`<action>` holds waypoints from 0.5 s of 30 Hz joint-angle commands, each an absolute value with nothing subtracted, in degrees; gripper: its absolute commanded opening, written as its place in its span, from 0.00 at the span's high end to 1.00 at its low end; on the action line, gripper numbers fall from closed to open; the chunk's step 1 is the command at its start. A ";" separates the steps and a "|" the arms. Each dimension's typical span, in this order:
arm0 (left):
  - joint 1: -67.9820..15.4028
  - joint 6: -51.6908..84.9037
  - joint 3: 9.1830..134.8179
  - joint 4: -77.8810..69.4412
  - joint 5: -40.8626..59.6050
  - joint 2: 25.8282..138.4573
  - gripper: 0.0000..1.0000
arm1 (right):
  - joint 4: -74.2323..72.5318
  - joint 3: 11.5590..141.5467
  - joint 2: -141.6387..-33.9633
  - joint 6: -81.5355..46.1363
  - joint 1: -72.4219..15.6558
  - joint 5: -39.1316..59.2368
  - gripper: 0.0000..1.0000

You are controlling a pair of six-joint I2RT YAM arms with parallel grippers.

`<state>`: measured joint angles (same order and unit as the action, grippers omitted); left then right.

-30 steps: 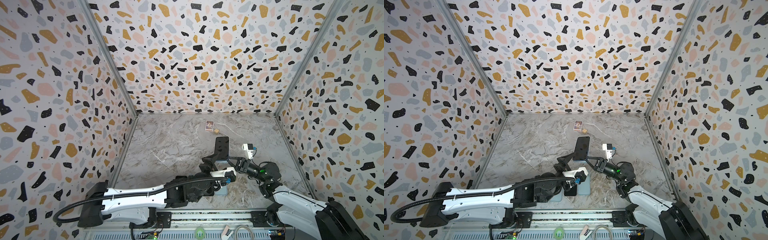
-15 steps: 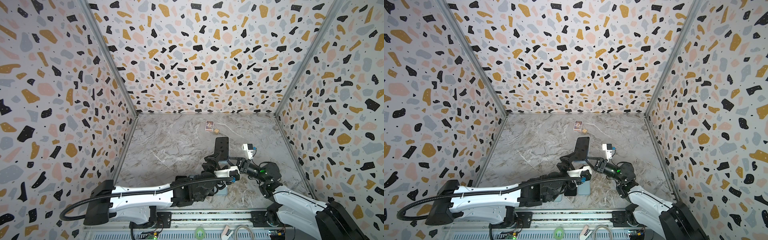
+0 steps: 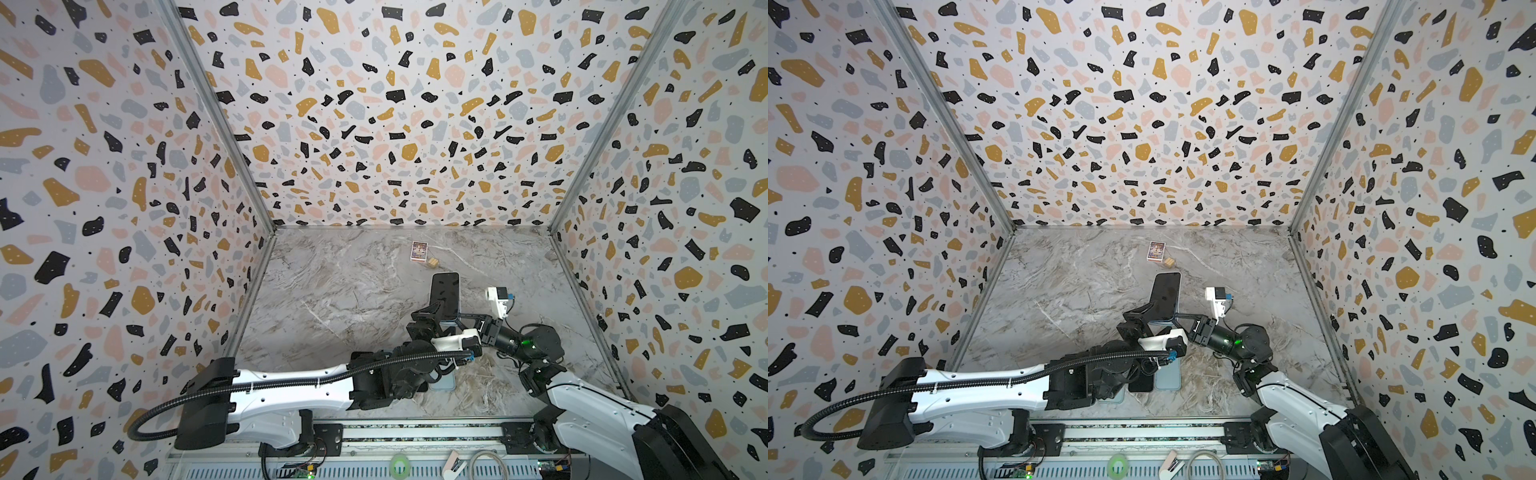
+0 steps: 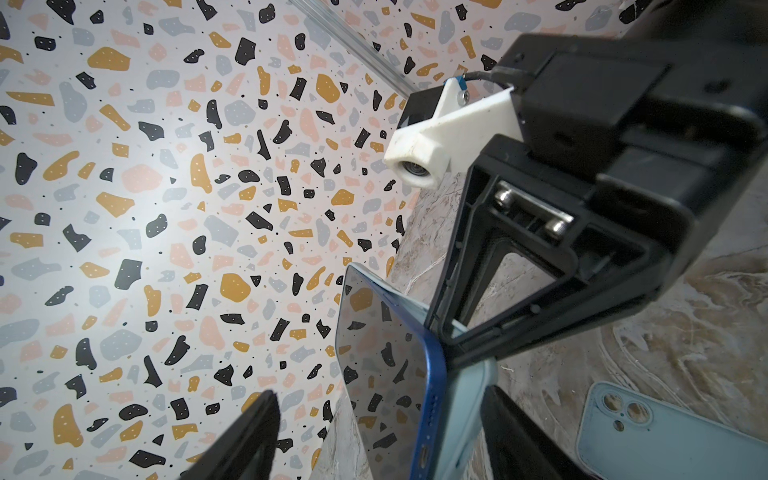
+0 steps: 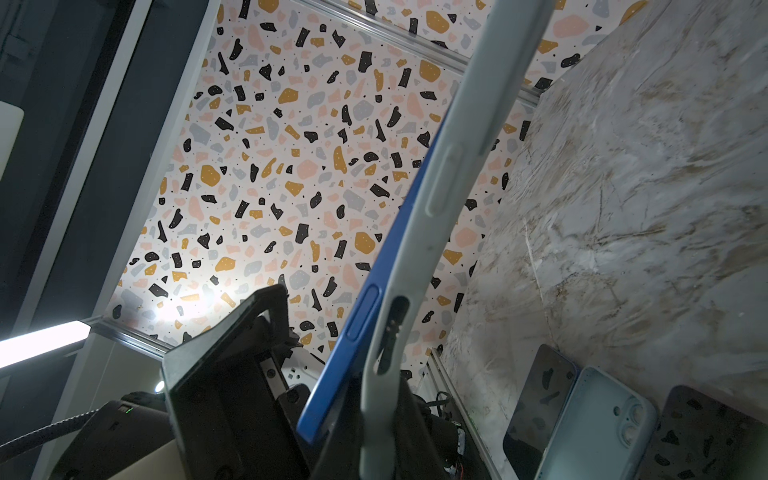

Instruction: Take the phone out of the phone case

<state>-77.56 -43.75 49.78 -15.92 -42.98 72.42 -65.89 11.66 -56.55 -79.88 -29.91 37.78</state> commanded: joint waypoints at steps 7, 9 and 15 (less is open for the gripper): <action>-76.29 -45.30 53.08 -18.39 -44.07 72.44 0.23 | -69.26 12.04 -55.02 -78.75 -30.32 38.14 1.00; -76.25 -45.58 53.30 -18.41 -44.03 72.63 0.24 | -69.12 12.04 -55.11 -78.68 -30.43 38.06 1.00; -75.86 -46.14 53.96 -17.83 -43.86 73.32 0.25 | -69.16 12.21 -55.37 -78.49 -30.58 37.99 1.00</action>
